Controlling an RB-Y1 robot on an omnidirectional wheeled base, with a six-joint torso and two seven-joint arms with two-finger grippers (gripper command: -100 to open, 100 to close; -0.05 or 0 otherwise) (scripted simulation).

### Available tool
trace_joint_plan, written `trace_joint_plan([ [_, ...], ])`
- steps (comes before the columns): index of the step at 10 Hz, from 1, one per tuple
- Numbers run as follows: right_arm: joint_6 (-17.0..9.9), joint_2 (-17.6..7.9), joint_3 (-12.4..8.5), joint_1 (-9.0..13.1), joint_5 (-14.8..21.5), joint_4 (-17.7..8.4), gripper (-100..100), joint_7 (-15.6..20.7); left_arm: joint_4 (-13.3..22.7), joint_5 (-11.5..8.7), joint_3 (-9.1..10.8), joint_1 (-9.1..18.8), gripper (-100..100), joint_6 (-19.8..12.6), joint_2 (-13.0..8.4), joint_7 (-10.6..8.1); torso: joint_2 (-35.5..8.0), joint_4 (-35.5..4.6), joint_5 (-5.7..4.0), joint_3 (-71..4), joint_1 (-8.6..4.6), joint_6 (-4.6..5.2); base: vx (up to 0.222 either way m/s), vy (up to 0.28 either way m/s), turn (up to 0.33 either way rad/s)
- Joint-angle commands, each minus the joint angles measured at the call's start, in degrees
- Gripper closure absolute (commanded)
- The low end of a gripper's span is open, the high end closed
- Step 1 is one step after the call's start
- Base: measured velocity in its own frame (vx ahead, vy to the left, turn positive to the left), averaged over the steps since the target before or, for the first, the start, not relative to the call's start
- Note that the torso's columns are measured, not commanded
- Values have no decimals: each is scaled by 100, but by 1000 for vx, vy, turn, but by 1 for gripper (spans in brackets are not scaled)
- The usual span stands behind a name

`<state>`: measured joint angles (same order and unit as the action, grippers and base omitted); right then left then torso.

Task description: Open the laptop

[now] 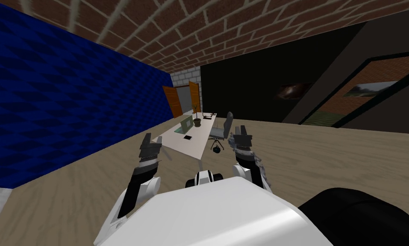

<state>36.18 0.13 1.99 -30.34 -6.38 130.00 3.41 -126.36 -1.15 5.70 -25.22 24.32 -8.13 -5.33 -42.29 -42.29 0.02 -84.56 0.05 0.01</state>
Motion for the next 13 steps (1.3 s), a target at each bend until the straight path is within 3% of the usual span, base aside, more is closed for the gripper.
trace_joint_plan([
  [1,0,0,0,0,0,0,0,0,466,48,307,338,-100,-94,-255,22,-4,-1,-2,2,-6,-1,-42,97,-174],
  [5,0,0,0,0,0,0,0,0,923,107,544,629,-100,-170,-429,59,7,2,-2,-4,-6,1,-20,66,-105],
  [7,0,0,0,-1,0,0,0,0,1323,178,793,942,-100,-257,-596,102,-1,0,-2,0,-4,-1,-30,76,-163],
  [8,0,0,0,0,0,0,0,0,1372,178,793,942,-100,-257,-596,102,-3,-1,0,2,2,1,-30,72,-81],
  [13,0,0,0,-1,0,0,0,0,2236,377,1289,1622,-100,-483,-897,207,6,2,-2,-4,-6,1,-35,68,-170],
])
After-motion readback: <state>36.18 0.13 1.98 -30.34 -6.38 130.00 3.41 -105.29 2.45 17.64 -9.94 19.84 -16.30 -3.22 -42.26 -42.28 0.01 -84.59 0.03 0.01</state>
